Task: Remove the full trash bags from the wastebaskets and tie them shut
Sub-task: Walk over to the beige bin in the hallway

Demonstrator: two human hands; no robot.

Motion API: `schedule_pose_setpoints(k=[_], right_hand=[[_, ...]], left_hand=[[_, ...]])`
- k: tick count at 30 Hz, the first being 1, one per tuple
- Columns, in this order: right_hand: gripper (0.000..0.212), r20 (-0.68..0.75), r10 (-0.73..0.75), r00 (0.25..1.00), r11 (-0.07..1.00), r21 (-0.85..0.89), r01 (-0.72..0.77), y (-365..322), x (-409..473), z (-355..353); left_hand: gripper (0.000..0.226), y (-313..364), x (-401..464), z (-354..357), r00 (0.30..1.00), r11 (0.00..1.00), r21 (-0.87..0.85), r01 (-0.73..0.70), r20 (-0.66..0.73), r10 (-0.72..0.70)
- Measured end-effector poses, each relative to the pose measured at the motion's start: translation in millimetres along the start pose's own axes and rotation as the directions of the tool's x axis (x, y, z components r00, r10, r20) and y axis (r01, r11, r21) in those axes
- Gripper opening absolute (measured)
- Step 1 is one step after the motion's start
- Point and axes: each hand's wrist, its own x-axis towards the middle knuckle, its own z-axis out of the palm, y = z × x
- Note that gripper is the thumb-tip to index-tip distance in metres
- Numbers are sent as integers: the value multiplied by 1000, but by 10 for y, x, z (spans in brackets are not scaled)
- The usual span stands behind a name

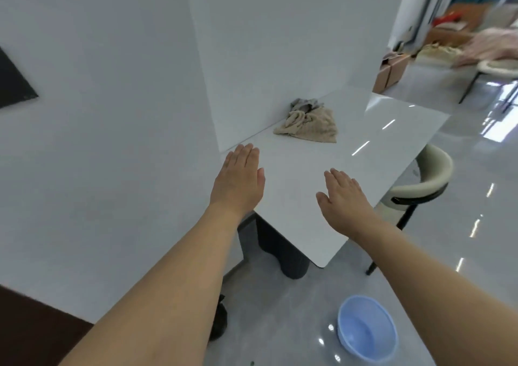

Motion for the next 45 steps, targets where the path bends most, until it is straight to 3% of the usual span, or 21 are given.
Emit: schedule_pose_setpoints(k=[4, 8, 16, 23, 35, 45], right_hand=[[59, -96, 160, 982, 987, 16, -159, 748, -495, -333], [56, -230, 330, 915, 943, 36, -331, 1652, -1227, -724], [57, -263, 697, 667, 697, 30, -716, 3186, -3100, -1208], [59, -216, 842, 494, 508, 14, -861, 4003, -4148, -1352], [60, -201, 832, 517, 536, 47, -843, 5340, -4151, -1685], [58, -191, 836, 514, 534, 73, -842, 7165, -3516, -2071]], left_hand=[[54, 951, 162, 176, 986, 984, -55, -169, 7, 170], [53, 2172, 174, 379, 934, 926, -146, -349, 34, 357], [53, 4759, -316, 722, 689, 670, -271, -691, 34, 724], [54, 6166, -780, 965, 540, 512, -379, -770, 39, 841], [54, 7380, -348, 1384, 556, 553, -352, -755, 101, 825], [54, 8725, 622, 2344, 532, 546, -371, -751, 150, 834]])
